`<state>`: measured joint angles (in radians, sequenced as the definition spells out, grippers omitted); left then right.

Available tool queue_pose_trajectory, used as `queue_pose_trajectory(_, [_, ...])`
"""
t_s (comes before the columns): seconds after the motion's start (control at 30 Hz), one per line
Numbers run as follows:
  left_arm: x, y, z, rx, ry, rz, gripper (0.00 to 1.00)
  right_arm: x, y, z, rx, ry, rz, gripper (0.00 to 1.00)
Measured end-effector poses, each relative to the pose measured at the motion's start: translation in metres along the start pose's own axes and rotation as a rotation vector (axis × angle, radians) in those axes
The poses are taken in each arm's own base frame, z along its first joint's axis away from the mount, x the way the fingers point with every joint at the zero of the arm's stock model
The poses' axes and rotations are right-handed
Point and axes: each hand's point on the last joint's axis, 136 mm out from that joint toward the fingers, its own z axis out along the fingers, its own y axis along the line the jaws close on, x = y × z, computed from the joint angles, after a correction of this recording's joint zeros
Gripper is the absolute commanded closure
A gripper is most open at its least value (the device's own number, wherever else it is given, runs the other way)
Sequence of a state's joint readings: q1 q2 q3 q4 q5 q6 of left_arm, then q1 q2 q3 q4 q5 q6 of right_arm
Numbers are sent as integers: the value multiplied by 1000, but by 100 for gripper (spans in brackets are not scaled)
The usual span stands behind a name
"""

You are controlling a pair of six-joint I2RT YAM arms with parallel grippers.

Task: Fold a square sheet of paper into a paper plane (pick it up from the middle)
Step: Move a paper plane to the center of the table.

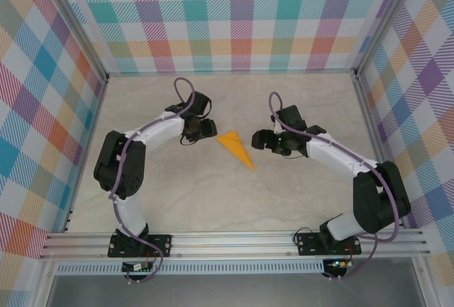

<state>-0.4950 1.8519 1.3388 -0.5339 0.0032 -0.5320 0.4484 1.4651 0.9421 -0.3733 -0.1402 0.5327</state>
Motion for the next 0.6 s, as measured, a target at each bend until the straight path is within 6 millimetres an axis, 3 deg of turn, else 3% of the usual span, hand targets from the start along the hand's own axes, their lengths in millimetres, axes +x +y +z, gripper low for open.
queue_pose_trajectory(0.17, [33,-43,-7,-19,1,85,21,18,-34,7,96,17,14,3])
queue_pose_trajectory(0.37, [40,-95,-1,-59,-40,169,18,28,-61,0,182,-12,30,0])
queue_pose_trajectory(0.47, [42,-105,12,-105,-35,193,19,21,-70,-11,211,-68,48,0])
queue_pose_trajectory(0.6, [45,-101,31,-190,-20,207,26,15,-80,-22,241,-120,78,0])
